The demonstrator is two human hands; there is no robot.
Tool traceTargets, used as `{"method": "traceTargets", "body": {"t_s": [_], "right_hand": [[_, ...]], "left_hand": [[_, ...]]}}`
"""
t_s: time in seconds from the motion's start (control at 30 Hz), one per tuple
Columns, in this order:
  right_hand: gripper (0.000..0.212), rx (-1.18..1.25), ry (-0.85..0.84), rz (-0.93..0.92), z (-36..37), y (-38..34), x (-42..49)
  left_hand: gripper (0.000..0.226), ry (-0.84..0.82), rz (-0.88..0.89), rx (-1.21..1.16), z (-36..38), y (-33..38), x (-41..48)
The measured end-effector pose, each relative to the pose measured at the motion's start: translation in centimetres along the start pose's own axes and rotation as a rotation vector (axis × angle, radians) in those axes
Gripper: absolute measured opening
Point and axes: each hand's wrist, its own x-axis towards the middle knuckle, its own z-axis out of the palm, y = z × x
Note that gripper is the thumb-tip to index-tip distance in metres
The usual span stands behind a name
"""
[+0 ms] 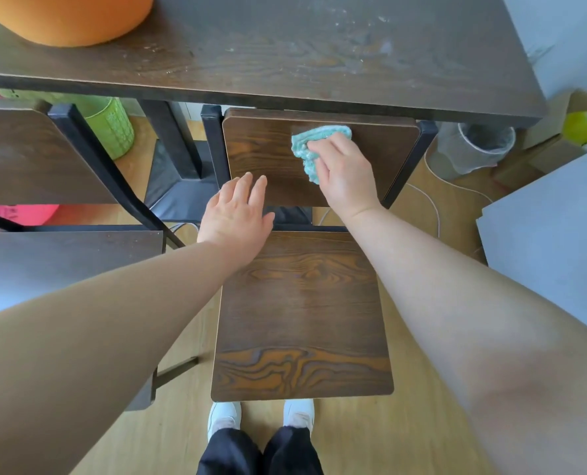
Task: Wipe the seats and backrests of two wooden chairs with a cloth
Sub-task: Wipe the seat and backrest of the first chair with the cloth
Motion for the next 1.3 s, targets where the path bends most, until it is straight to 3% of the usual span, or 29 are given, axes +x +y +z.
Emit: {"method": "traceTargets", "body": {"t_s": [0.43,0.77,0.93,1.3], "right_hand": [[0.033,-0.058,-0.167,-0.209,6.6,2.1,-2.9],[0.017,-0.1,-0.286,-0.195,10.9,2.8,-5.6],[0.025,0.022,-0.203,-0.022,8.7,0.6,-6.1],[0.024,0.094,0.121,-0.002,-1.0,-1.8,0.1]], "left_hand": [[0.061,-0.072,-0.045,-0.002,3.8,-1.3,0.9],[0.061,-0.126,-0.09,0.0,6.9,-1.6,0.1],[0.062,-0.114,-0.107,-0.007,6.1,-1.5,-0.8],[0.061,-0.024,-0.083,-0.009,0.9,-1.4,-2.0]]}}
